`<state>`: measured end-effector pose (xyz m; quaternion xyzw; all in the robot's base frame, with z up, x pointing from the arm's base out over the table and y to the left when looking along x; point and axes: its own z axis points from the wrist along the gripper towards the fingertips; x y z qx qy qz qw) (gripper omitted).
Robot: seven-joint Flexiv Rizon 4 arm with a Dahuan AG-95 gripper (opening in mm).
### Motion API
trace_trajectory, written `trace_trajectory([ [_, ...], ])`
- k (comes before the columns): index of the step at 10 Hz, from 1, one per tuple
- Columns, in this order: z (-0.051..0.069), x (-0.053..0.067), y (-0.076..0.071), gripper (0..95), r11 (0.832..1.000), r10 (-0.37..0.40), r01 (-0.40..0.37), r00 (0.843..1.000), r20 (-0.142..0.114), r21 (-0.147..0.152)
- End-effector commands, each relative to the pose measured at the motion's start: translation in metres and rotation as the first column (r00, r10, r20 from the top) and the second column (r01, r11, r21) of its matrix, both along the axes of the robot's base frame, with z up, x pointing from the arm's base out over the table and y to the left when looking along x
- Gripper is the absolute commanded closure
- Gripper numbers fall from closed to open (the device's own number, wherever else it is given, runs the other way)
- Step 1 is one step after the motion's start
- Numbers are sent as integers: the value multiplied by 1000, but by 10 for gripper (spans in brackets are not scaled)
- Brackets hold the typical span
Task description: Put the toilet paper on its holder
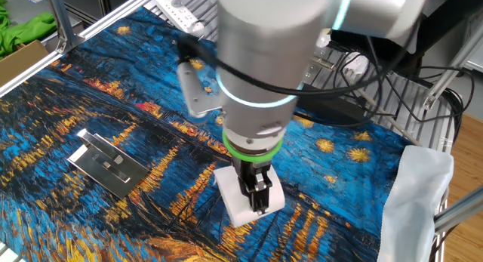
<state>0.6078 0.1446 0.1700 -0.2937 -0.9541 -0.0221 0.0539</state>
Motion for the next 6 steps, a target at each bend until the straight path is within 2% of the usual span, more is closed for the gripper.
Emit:
trace_trajectory([
  [1,0,0,1,950,993,114,-114,993,4,-9],
  [2,0,0,1,950,995,102,-102,995,4,-15],
  [3,0,0,1,950,994,114,-114,993,13,-2],
  [5,0,0,1,950,994,108,-107,994,24,-17],
  [6,0,0,1,950,994,104,-103,994,44,-28],
])
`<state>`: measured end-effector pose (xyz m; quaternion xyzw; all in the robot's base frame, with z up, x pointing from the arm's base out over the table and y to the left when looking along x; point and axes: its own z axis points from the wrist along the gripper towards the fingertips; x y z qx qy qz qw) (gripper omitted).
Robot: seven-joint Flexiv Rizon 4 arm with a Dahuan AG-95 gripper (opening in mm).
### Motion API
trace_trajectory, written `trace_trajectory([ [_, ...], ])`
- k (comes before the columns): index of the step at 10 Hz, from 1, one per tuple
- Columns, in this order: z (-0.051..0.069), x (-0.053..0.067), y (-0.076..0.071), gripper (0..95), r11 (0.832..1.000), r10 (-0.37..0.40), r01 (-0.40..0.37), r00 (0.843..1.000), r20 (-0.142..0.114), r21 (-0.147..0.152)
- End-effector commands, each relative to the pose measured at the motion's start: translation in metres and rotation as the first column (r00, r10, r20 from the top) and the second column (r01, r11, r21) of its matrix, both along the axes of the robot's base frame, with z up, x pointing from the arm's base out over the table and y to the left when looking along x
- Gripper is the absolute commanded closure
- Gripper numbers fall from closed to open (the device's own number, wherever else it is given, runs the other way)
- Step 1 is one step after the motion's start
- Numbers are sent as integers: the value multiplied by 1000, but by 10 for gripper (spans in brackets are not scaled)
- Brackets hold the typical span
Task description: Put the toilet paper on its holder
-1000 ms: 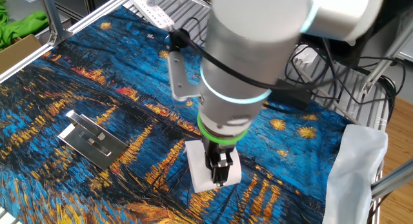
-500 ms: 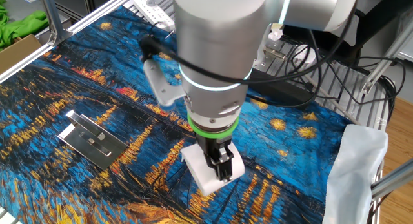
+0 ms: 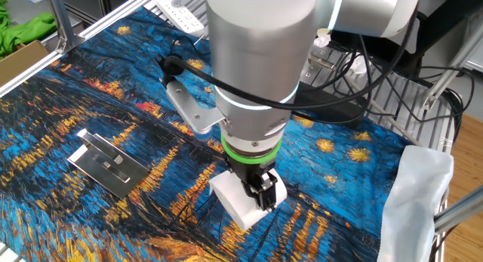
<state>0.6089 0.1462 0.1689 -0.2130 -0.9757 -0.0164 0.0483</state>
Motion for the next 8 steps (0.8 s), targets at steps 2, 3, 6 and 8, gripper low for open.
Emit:
trace_trajectory([
  [2,1,-1,-1,950,995,-84,86,995,59,-41],
  [3,1,-1,-1,950,994,-91,94,994,53,-49],
  [6,4,-3,-5,950,992,-118,120,991,59,-44],
  [8,11,-8,-18,950,995,-93,94,994,57,-32],
])
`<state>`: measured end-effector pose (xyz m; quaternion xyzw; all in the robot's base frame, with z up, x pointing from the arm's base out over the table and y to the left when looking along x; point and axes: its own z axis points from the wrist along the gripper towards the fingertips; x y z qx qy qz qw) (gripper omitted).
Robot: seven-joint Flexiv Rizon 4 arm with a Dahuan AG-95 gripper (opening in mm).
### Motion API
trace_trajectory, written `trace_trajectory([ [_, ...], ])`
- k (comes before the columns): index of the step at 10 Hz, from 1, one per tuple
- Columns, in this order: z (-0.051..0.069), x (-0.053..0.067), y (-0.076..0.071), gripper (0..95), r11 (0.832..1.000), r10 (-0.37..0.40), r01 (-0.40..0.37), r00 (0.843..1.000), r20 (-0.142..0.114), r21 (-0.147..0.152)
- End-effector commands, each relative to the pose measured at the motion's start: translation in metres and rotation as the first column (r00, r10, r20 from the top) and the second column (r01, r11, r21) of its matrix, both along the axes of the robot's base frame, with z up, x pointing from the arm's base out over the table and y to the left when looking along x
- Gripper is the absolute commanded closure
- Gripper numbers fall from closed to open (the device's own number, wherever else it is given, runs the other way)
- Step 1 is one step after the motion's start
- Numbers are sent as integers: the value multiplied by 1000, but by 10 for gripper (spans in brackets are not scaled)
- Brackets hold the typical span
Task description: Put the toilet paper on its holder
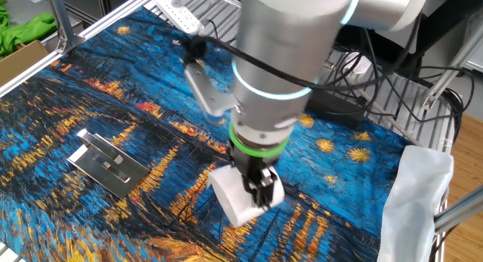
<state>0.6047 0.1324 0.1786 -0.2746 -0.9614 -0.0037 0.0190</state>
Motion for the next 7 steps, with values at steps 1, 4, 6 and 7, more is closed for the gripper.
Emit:
trace_trajectory([
  [1,5,-9,-20,950,999,50,-50,999,-2,11],
  [4,9,-19,-54,950,998,59,-59,998,-13,3],
  [6,10,-23,-80,950,998,64,-64,998,-18,-2],
  [7,11,-22,-90,950,998,65,-65,998,-23,6],
])
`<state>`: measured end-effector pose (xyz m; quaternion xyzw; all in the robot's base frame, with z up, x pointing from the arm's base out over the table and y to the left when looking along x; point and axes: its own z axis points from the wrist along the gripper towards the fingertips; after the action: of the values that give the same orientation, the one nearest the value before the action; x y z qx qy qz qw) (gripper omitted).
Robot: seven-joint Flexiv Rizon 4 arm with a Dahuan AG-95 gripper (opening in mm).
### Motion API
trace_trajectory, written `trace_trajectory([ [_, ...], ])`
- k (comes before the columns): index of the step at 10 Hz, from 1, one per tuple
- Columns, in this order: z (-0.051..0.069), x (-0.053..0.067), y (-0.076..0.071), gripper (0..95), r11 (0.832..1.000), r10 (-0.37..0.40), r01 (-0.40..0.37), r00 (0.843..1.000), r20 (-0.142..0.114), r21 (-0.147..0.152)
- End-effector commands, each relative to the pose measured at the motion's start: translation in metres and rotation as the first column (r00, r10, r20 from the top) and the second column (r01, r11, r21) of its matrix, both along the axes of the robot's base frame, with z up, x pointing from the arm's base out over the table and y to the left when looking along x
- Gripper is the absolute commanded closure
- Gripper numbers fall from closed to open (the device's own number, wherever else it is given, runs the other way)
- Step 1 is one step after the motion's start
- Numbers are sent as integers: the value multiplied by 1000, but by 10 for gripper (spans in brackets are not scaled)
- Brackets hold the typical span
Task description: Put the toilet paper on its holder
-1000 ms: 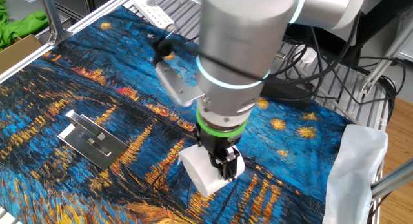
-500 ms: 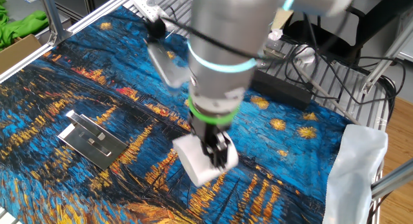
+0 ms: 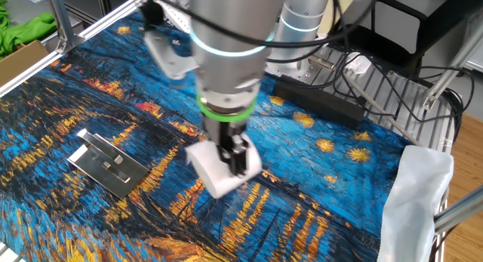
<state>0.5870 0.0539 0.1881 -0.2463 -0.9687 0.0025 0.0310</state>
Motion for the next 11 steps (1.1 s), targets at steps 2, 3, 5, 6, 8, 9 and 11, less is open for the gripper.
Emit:
trace_trajectory([
  [2,3,-2,-24,950,1000,5,-5,1000,-4,12],
  [3,2,-1,-37,950,1000,-1,1,1000,-8,12],
  [5,2,-2,-51,950,1000,13,-13,1000,-4,11],
  [6,0,-1,-57,950,1000,15,-15,1000,1,11],
  [8,-2,1,-60,950,1000,15,-15,1000,3,8],
  [9,-3,1,-60,950,1000,14,-14,1000,7,9],
  [11,-3,1,-60,950,1000,-10,10,1000,7,13],
])
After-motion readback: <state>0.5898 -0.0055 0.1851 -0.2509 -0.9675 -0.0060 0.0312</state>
